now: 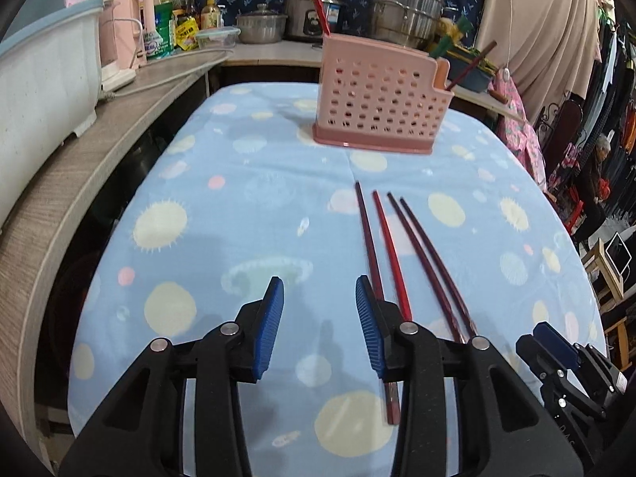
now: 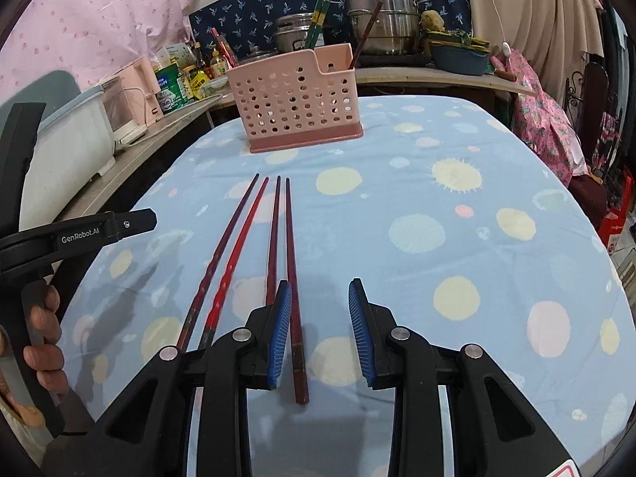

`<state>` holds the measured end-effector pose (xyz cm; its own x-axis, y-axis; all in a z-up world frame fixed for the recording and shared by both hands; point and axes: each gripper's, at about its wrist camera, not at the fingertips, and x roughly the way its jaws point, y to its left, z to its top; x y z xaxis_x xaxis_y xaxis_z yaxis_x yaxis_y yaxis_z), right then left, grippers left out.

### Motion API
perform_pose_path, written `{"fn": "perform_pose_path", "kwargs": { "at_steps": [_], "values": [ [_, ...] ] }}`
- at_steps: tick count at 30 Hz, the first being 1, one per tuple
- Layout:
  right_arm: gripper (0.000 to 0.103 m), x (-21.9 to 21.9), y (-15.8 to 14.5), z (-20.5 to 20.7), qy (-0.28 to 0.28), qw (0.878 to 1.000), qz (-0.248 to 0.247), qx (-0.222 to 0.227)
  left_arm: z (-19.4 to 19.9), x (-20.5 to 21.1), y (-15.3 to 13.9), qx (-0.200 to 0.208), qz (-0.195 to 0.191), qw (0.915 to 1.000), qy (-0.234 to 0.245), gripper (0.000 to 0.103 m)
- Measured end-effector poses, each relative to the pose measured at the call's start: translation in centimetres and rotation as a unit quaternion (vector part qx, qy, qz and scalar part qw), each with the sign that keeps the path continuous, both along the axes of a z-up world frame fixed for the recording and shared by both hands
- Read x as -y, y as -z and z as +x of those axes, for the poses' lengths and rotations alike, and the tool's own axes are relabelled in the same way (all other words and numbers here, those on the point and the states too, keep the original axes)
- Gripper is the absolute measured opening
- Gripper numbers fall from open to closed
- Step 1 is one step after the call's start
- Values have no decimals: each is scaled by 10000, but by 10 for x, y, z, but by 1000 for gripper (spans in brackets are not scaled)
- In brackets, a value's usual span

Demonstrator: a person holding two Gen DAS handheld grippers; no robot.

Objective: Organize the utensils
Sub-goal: 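Move both open tools back down to the remaining chopsticks, then close the right tool on a dark red chopstick while the left tool closes on a red chopstick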

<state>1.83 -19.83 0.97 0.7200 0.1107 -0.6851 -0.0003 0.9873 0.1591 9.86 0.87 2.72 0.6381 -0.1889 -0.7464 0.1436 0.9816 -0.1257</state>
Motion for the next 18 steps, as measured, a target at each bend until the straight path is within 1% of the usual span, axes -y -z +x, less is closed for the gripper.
{"fn": "perform_pose_path", "kwargs": {
  "at_steps": [4,9,12,13,14,15,18],
  "values": [
    [30,-2,12,-6,-15,9999,7,-123,-9,3,11,-136,15,9999,63,36],
    [29,-6,18,-11,-85,9998,32,-196,-15,7,19,-244,13,9997,98,37],
    [26,-9,21,-11,-116,9997,22,-219,-18,8,21,-257,14,9996,125,40],
    [25,-10,23,-11,-115,9997,20,-234,-18,9,21,-256,17,9996,131,43],
    [22,-10,24,-11,-119,9996,23,-253,-19,9,21,-248,17,9996,131,45],
    [19,-11,26,-11,-126,9995,27,-281,-20,9,21,-242,16,9996,137,45],
    [16,-12,29,-10,-126,9994,3,-311,-21,11,22,-266,13,9995,156,45]
  ]
}}
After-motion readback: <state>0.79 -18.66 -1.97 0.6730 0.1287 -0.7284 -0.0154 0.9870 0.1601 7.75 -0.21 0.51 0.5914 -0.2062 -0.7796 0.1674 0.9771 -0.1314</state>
